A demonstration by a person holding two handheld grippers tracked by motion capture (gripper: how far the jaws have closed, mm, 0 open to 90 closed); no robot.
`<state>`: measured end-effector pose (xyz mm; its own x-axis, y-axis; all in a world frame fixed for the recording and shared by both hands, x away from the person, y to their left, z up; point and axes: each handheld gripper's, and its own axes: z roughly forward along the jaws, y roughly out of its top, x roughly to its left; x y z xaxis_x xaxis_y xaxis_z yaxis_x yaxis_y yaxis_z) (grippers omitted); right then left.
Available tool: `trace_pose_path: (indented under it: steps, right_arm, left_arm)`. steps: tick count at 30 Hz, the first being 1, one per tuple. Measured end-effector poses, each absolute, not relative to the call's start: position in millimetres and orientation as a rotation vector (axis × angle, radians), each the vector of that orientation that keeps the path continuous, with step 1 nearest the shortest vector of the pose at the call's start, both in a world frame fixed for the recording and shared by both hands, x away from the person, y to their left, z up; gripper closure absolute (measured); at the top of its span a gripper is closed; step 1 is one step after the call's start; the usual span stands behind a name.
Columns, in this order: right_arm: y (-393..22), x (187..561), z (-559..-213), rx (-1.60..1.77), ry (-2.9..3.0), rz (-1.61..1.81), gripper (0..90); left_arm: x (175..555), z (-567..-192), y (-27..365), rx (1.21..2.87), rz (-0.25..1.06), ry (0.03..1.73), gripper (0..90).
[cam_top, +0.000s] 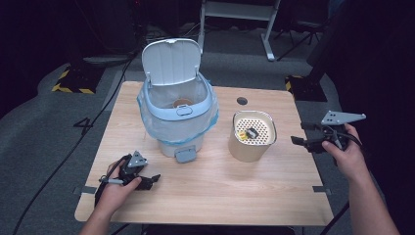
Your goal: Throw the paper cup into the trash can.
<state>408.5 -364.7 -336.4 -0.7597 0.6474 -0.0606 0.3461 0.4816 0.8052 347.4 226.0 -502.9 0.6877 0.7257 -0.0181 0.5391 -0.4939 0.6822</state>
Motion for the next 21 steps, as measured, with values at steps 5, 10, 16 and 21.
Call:
trace_pose_path:
  steps: [5, 10, 16, 21]
  right_arm:
    - [-377.8, 390.5, -354.8, 0.847, 2.348, 1.216, 28.0]
    - [-389.8, 378.6, -383.3, 0.889, 2.364, 1.195, 27.8]
    - [-398.6, 365.0, -412.0, 0.928, 2.364, 1.184, 26.9]
    - [-399.8, 359.0, -427.7, 0.948, 2.375, 1.187, 26.5]
  left_arm:
    - [345.2, -497.5, 231.4, 2.205, 0.368, 0.982, 17.7]
    - [343.5, -494.9, 234.3, 2.215, 0.354, 0.997, 17.6]
    - [342.9, -497.2, 232.6, 2.243, 0.34, 1.01, 17.4]
    - [342.8, -499.0, 233.4, 2.243, 0.339, 1.012, 16.9]
